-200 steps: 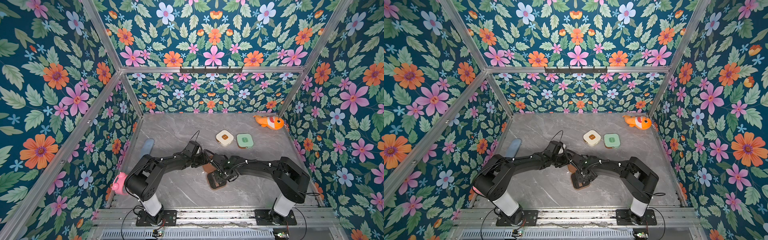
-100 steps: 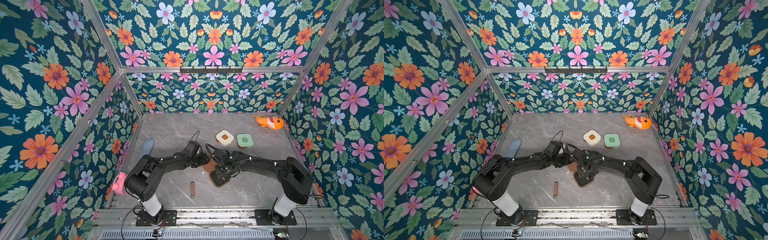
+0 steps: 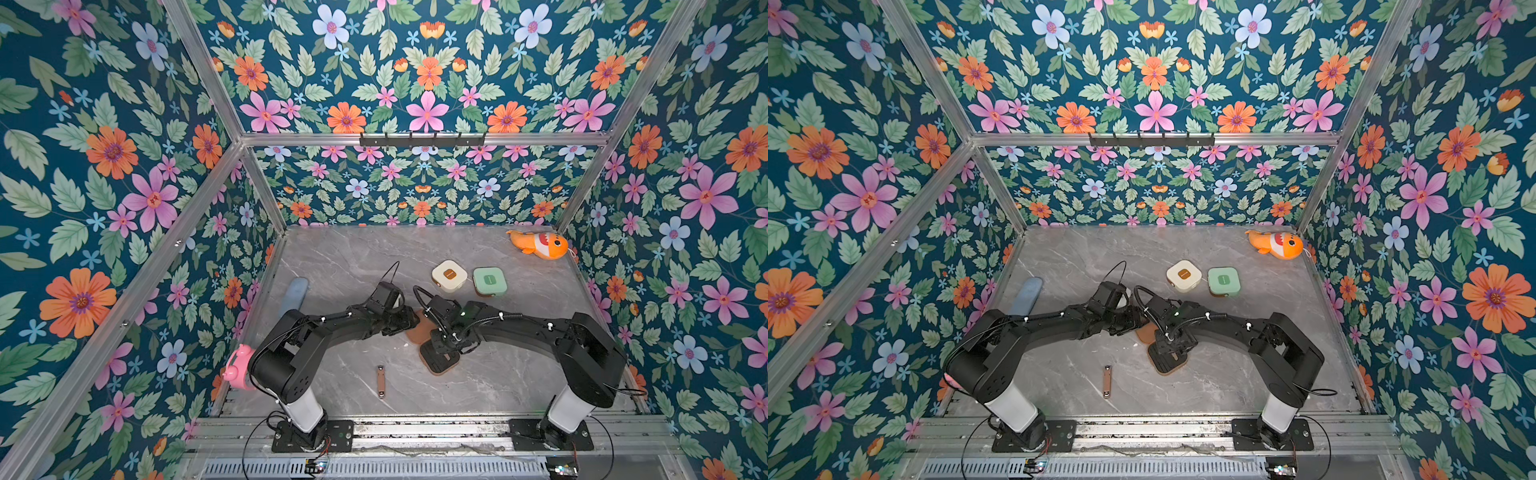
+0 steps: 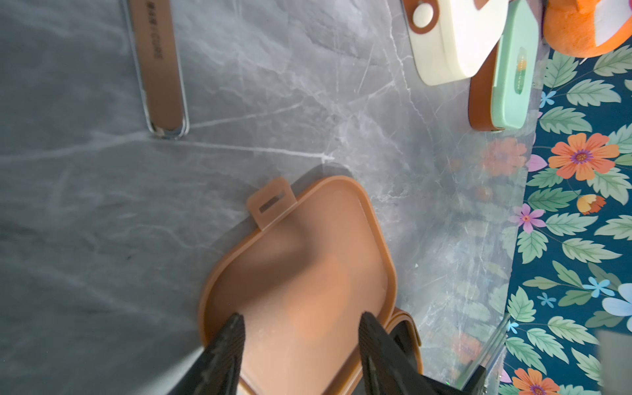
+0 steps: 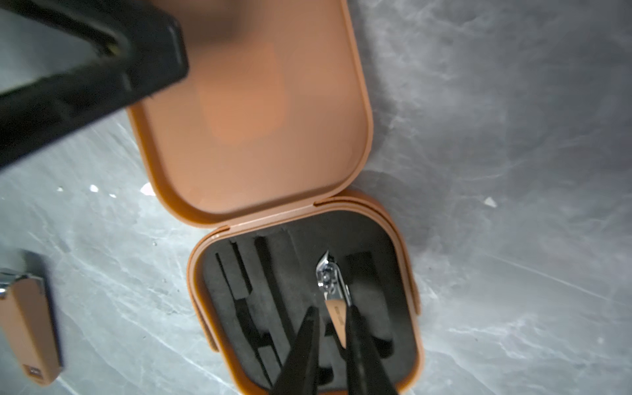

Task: Organize nail clipper sets
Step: Place the nail clipper in the storage box, then pick up the nail clipper from the center of the board.

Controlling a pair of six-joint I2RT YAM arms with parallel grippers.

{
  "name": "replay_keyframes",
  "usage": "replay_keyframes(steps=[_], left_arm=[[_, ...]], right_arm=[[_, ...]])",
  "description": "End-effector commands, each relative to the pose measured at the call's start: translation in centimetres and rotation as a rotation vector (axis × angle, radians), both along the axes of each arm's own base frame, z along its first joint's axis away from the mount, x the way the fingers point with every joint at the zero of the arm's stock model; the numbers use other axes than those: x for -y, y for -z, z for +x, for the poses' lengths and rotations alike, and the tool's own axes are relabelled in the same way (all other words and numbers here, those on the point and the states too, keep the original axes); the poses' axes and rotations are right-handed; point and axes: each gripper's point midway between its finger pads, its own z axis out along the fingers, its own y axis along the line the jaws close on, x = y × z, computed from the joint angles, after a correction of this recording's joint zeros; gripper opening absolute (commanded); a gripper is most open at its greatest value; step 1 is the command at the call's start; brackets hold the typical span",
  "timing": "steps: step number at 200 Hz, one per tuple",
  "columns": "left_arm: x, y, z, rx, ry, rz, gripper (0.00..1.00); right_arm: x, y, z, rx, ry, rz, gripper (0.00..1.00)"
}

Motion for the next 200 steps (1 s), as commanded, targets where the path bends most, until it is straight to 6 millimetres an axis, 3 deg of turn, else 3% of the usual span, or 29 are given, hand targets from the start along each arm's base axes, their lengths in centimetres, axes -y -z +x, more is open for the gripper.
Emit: replay_keyframes(steps=[1,33,56,76,100,119,152,170,200], left_arm=[[-0.3,0.0,-0.2,-0.013,0.002,0.023,0.57],[0.2,-1.6,0.3,0.015,0.011,0.001,0.57],[0.3,-3.8,0.9,0.056,0.010,-0.005,0.57],[-0.5,-5.8,1.4,0.099,-0.010,0.013,0.59],[-3.6,-7.1,1.6,0.132,-0.065,0.073,0.61],[-7.2,-6.7,1.4,0.122,-0.127,0.106,0.63],[-12.9,-4.9,0.2,0.081,-0.232,0.166,0.67],[-13.5,-3.7,-1.3,0.039,-0.213,0.194,0.68],[-13.0,-1.9,-4.6,-0.012,-0.173,0.244,0.67]], right_arm=[[-0.3,0.8,-0.2,-0.020,0.005,0.008,0.16],[0.1,1.9,-0.4,-0.041,0.014,-0.009,0.12],[0.1,1.2,-0.4,-0.030,0.015,-0.001,0.12],[0.0,-0.6,0.1,0.008,0.005,0.012,0.21],[-0.8,-2.6,0.3,0.040,-0.022,0.031,0.35],[-2.5,-4.0,-0.2,0.042,-0.055,0.059,0.44],[-7.1,-4.2,-2.2,0.021,-0.131,0.058,0.56],[-8.6,-3.7,-3.0,0.014,-0.150,0.048,0.59],[-8.5,-3.2,-3.2,0.009,-0.116,0.068,0.63]])
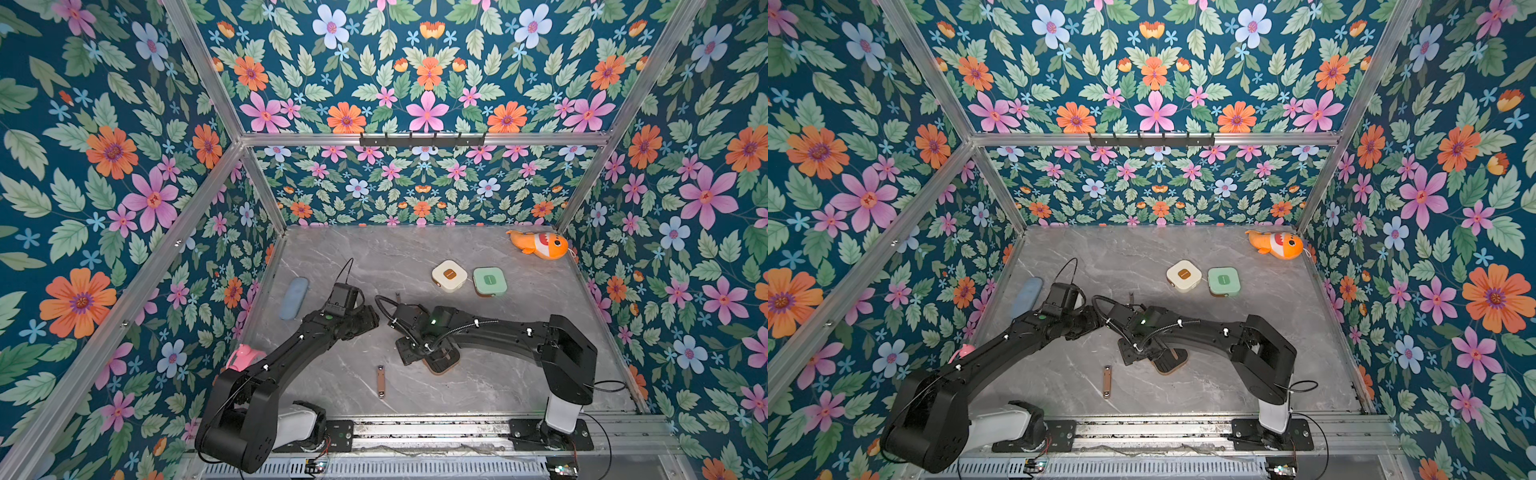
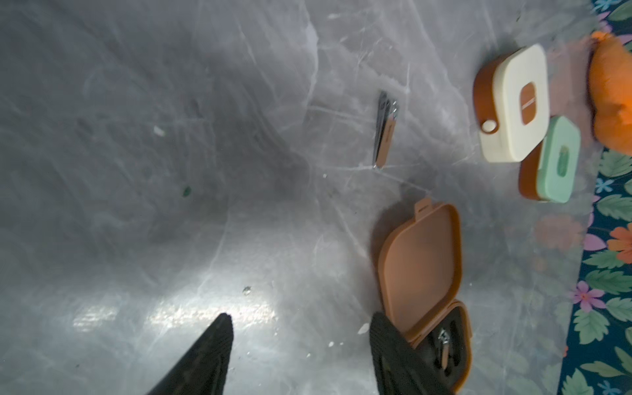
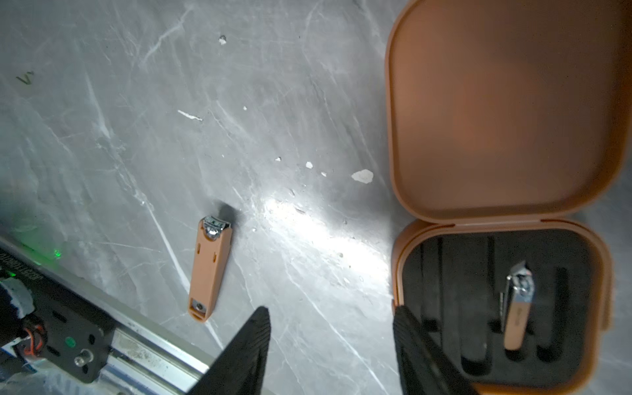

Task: Organize nail clipper sets
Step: Pick up the nail clipper from the center of the board.

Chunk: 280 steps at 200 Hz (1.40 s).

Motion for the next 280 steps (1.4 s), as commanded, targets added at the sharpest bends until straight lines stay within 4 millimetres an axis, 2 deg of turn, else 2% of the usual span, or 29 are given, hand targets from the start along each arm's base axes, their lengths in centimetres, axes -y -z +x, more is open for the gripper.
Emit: replay_keyframes(steps=[1,24,44,59,65,94,139,191,225,256,280], left_arm=[[0.0,1.3,-2.7,-0.055,0.035,0.055,0.67],[1.3,2.5,-5.8,-0.099,0.082,0.112,0.69],[2.1,3.7,-8.3,-0.139,0.120,0.151,0.69],[2.0,4.5,-9.8,-0.169,0.133,0.191,0.69],[1.8,4.7,-10.3,-0.179,0.137,0.208,0.69],[1.8,5.3,-11.5,-0.205,0.160,0.240,0.64],[2.8,6.0,-12.5,-0.237,0.210,0.253,0.50],[4.5,6.7,-12.4,-0.251,0.256,0.232,0.32],[5.2,6.9,-12.2,-0.250,0.288,0.227,0.18],[6.8,4.1,-9.4,-0.158,0.302,0.176,0.14],[9.1,0.5,-6.3,-0.058,0.337,0.013,0.11]], right_arm=[[0.8,0.1,-0.2,-0.007,0.054,-0.009,0.63],[2.2,-0.3,-0.3,0.007,0.076,-0.007,0.70],[3.7,-0.6,-0.2,0.010,0.103,0.006,0.71],[4.7,-0.5,-0.1,0.005,0.121,0.012,0.71],[5.0,-1.5,0.0,0.019,0.129,0.043,0.71],[6.4,-2.1,0.3,0.030,0.161,0.072,0.71],[7.0,-2.3,0.7,0.046,0.173,0.072,0.71],[7.4,-2.9,1.0,0.057,0.177,0.074,0.69],[7.7,-4.4,1.2,0.079,0.181,0.115,0.69],[7.8,-6.7,1.4,0.093,0.179,0.234,0.68],[7.8,-9.4,1.7,0.079,0.169,0.380,0.68]])
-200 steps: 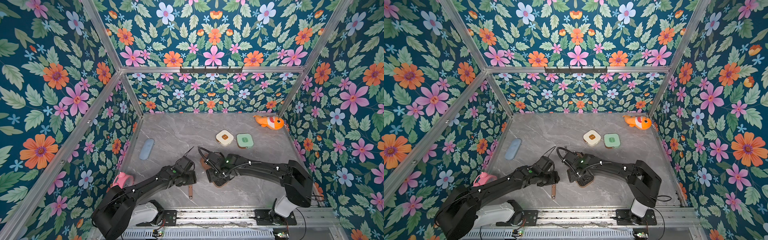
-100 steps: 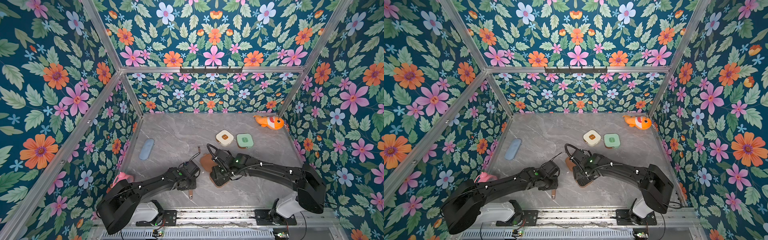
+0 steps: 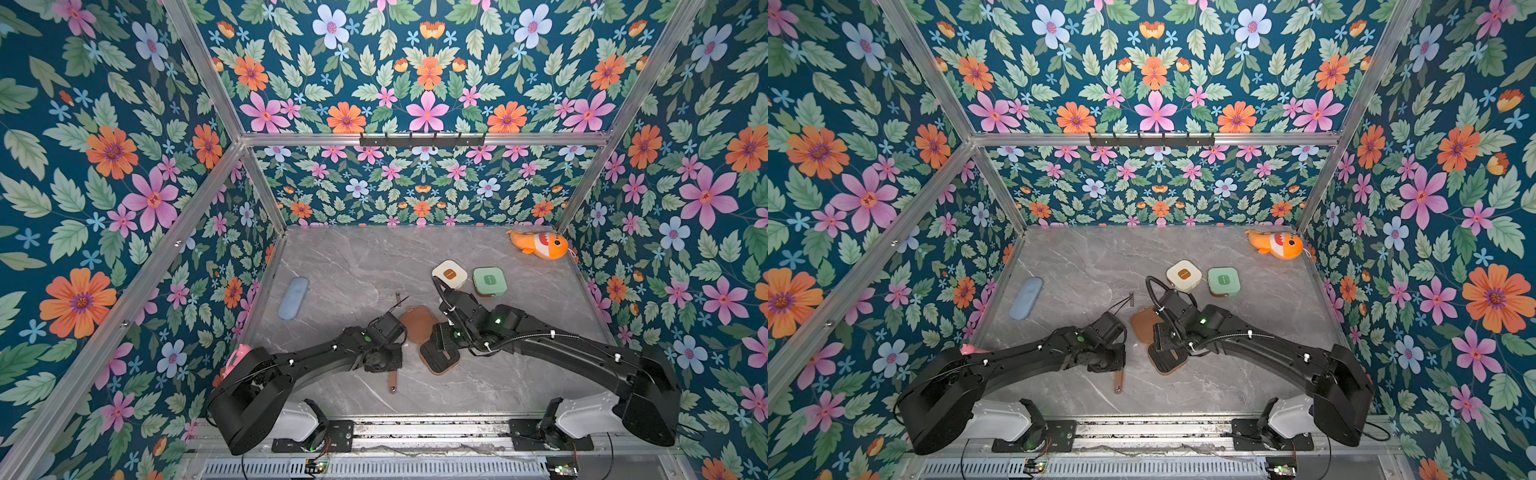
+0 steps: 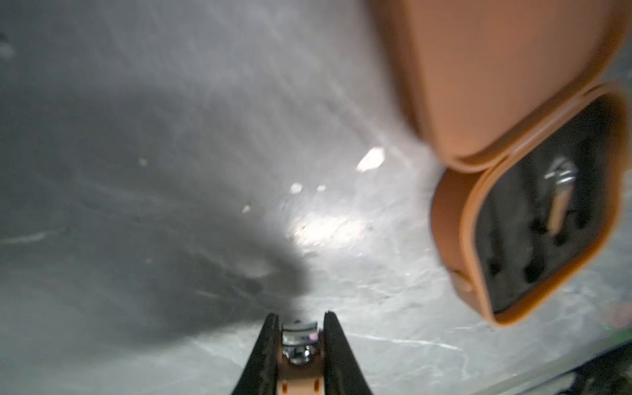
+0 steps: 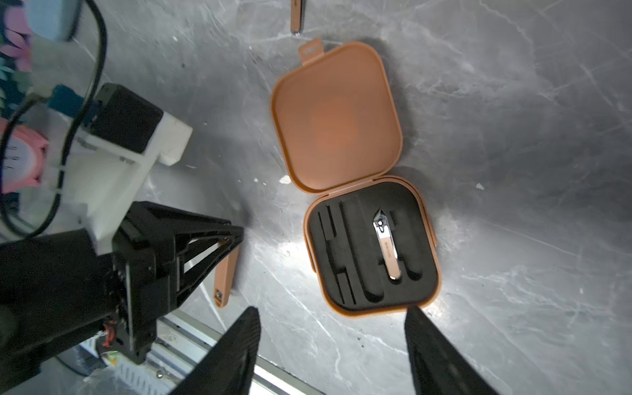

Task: Organize nail clipper sets
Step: Pick up the nail clipper from the center of the board, then place the nail clipper in the storage box.

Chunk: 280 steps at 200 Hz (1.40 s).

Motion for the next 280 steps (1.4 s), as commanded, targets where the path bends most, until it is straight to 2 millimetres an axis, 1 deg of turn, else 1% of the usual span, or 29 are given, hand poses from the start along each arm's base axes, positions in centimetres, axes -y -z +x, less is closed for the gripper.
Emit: replay_keyframes(steps=[1,21,35,43,58,69,77,97,116,133,155,193,228,243,280], left_arm=[[2.0,-3.1,2.2,0.064,0.062,-0.148,0.11],[3.0,-7.2,5.3,0.137,0.065,-0.360,0.09],[3.4,-10.9,7.2,0.195,0.084,-0.534,0.08],[3.9,-13.4,8.2,0.234,0.109,-0.637,0.08],[4.7,-17.4,9.2,0.285,0.162,-0.790,0.07],[5.4,-20.2,9.4,0.313,0.211,-0.885,0.07],[5.8,-21.6,9.5,0.321,0.238,-0.937,0.06],[6.4,-24.2,9.3,0.318,0.289,-1.043,0.06],[6.6,-26.4,8.4,0.317,0.327,-1.154,0.05],[6.5,-27.5,7.7,0.315,0.346,-1.203,0.06],[6.2,-28.5,6.8,0.308,0.362,-1.244,0.07],[5.9,-28.9,5.8,0.290,0.370,-1.257,0.08],[5.7,-29.3,5.1,0.270,0.373,-1.310,0.08],[5.6,-29.2,5.0,0.260,0.368,-1.325,0.08],[5.6,-29.4,4.8,0.250,0.365,-1.347,0.08]], right_arm=[[-0.7,-2.6,0.2,0.012,-0.036,0.147,0.68],[-0.7,-5.7,0.4,0.031,-0.057,0.299,0.69],[-0.6,-8.3,0.5,0.048,-0.077,0.426,0.71],[-0.6,-9.7,0.6,0.055,-0.085,0.492,0.73],[-0.8,-12.0,0.6,0.067,-0.118,0.581,0.75],[-1.4,-13.3,0.3,0.065,-0.154,0.615,0.75],[-2.0,-14.3,0.0,0.062,-0.195,0.647,0.75],[-3.0,-16.4,-0.4,0.068,-0.255,0.724,0.75],[-3.6,-17.5,-0.5,0.066,-0.292,0.759,0.72],[-4.0,-18.1,-0.4,0.065,-0.311,0.776,0.69],[-4.2,-18.1,-0.1,0.060,-0.313,0.771,0.65],[-4.5,-17.9,0.2,0.056,-0.313,0.756,0.60],[-5.1,-18.2,0.3,0.034,-0.332,0.784,0.49],[-5.4,-18.4,0.4,0.031,-0.343,0.801,0.48],[-5.8,-18.1,1.0,0.025,-0.339,0.796,0.48]])
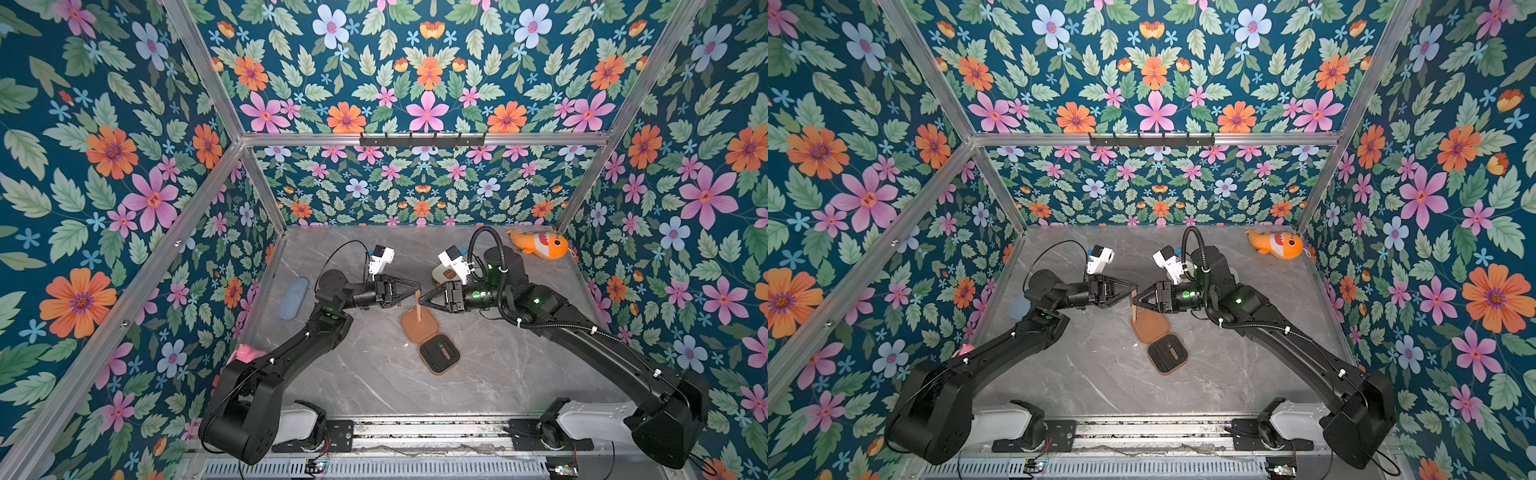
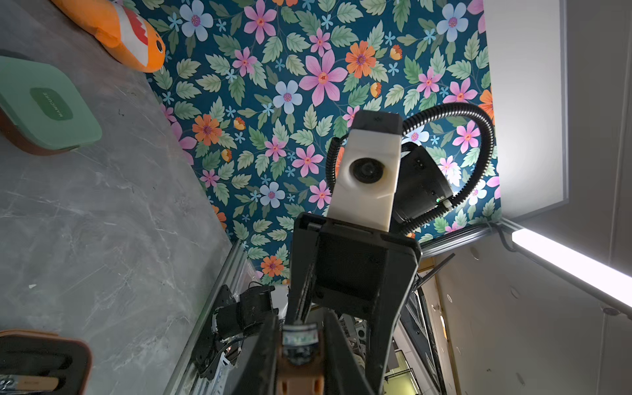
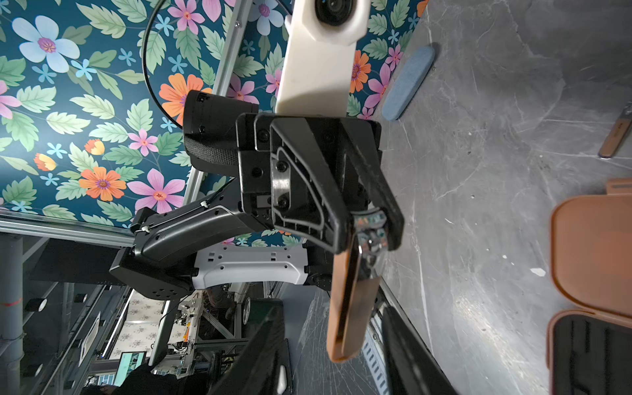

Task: Organize nail clipper sets
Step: Place the nail clipper in the storage box.

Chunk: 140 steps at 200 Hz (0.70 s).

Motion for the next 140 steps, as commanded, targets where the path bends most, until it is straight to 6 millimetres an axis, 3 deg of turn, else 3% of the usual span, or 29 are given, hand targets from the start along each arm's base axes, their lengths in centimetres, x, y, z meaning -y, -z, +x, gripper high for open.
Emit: replay_keyframes(steps=[1,41,117,140], left_arm=[[-0.3,-1.6,-0.7,0.053,0.016,-0.048,0.08],[-0.2,-1.7,-1.0,0.050,0.023,-0.050,0.08],[-0.1,-1.7,-1.5,0.049,0.033,-0.051,0.08],[-0.1,-1.5,-1.6,0.044,0.032,-0.047,0.09]], right_arm=[[-0.5,-0.8,0.2,0.015,-0.014,0.032,0.48],[-0.7,-1.0,0.8,0.022,-0.004,0.034,0.46],[-1.7,-1.6,1.0,0.004,-0.041,0.074,0.34],[-1.8,-1.8,1.0,0.001,-0.047,0.086,0.26]])
